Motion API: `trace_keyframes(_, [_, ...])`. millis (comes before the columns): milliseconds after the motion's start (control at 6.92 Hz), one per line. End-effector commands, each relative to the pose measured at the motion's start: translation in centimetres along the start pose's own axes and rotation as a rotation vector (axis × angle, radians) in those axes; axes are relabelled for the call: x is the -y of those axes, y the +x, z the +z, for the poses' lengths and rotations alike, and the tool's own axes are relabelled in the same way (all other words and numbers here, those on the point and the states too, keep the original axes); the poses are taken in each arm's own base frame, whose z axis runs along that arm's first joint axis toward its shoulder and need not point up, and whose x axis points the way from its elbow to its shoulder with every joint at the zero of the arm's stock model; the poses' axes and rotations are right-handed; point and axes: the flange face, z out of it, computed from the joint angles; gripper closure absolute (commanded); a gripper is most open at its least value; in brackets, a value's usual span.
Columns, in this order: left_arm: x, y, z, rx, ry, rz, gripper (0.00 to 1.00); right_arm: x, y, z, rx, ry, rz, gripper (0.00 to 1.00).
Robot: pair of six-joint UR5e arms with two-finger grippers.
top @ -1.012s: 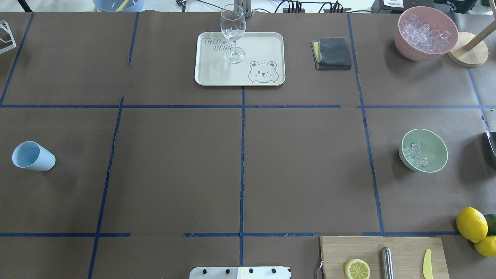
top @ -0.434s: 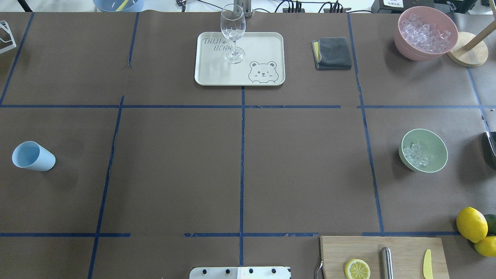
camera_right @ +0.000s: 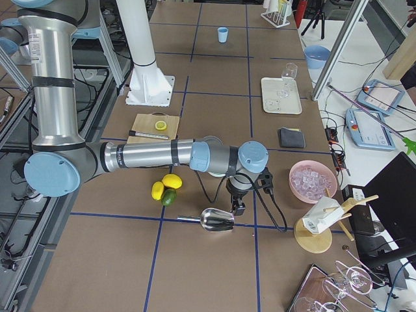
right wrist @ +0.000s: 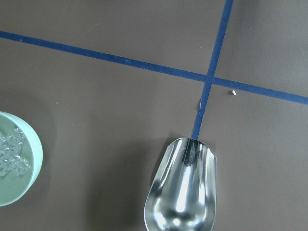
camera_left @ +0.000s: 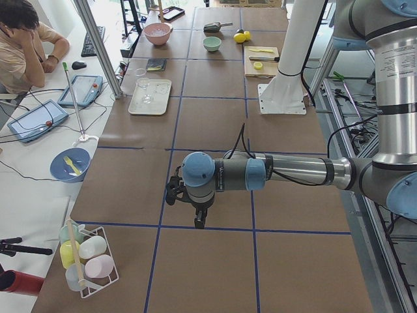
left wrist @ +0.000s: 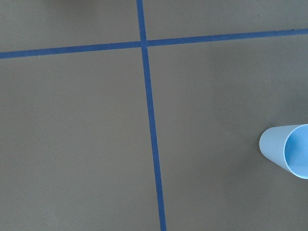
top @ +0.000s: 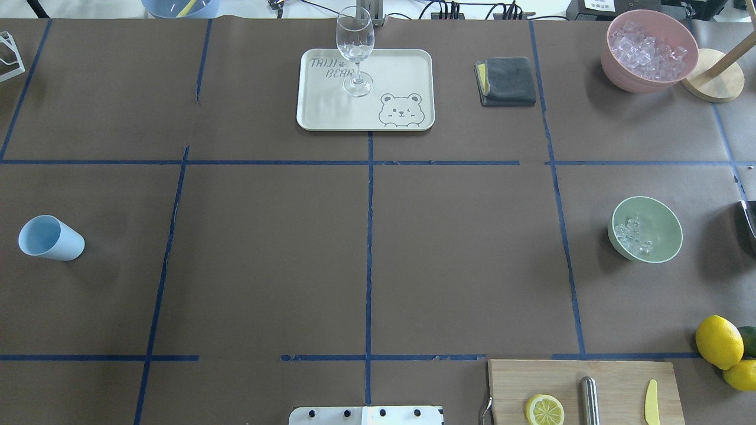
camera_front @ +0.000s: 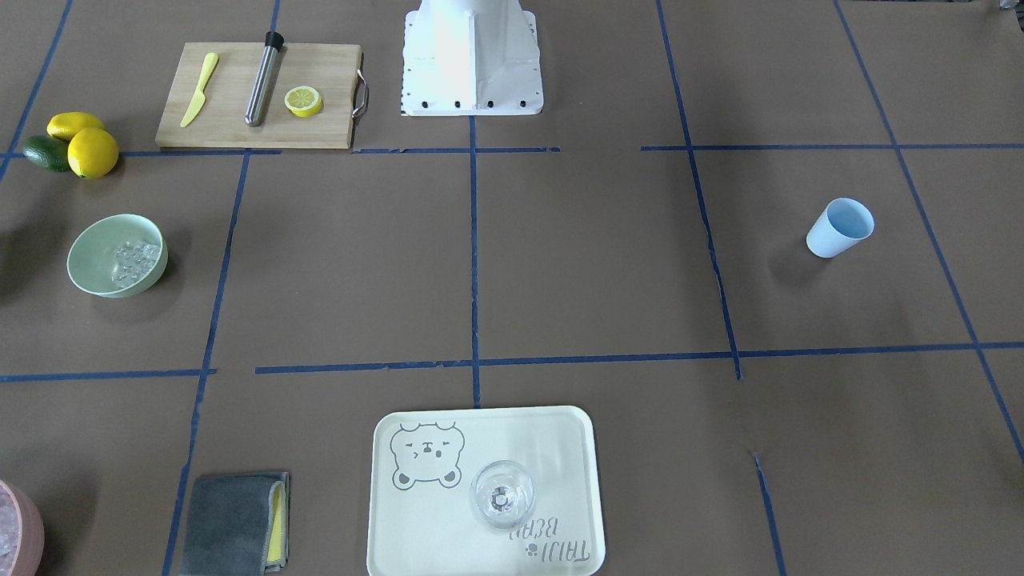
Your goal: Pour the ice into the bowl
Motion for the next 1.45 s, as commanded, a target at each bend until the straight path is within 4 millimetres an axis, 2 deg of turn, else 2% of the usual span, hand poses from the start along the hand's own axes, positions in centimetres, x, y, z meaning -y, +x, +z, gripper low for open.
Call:
trace_keyframes(0, [0.0, -0.4, 0.5, 0.0, -0.002, 0.001, 0.0, 0.2, 0.1, 0.2, -0.007, 0.019, -0.024, 0.0])
trace_keyframes(578, [0.9, 0.7, -0.5, 0.01, 0.056, 0.075, 0.0, 0.5, 0.5, 0.0, -0.063, 0.031, -0.032, 0.0])
trace_keyframes(723, [1.1, -0.7, 0.6, 0.011, 0.055, 0.073, 0.0, 0.4, 0.6, 0.1, -0.06, 0.029, -0.029, 0.0])
trace_keyframes(867, [2.2, -0.7, 0.4, 0.016, 0.078, 0.103, 0.0, 0.6, 0.5, 0.2, -0.061, 0.026, -0.033, 0.0])
trace_keyframes(1012, [2.4, 0.1, -0.3, 0.019, 0.093, 0.119, 0.0, 0.5, 0.6, 0.2, -0.059, 0.027, -0.035, 0.0])
trace_keyframes(1301, [1.9, 0.4, -0.5, 0.024, 0.096, 0.121, 0.0, 0.5, 0.3, 0.2, -0.034, 0.033, -0.031, 0.0])
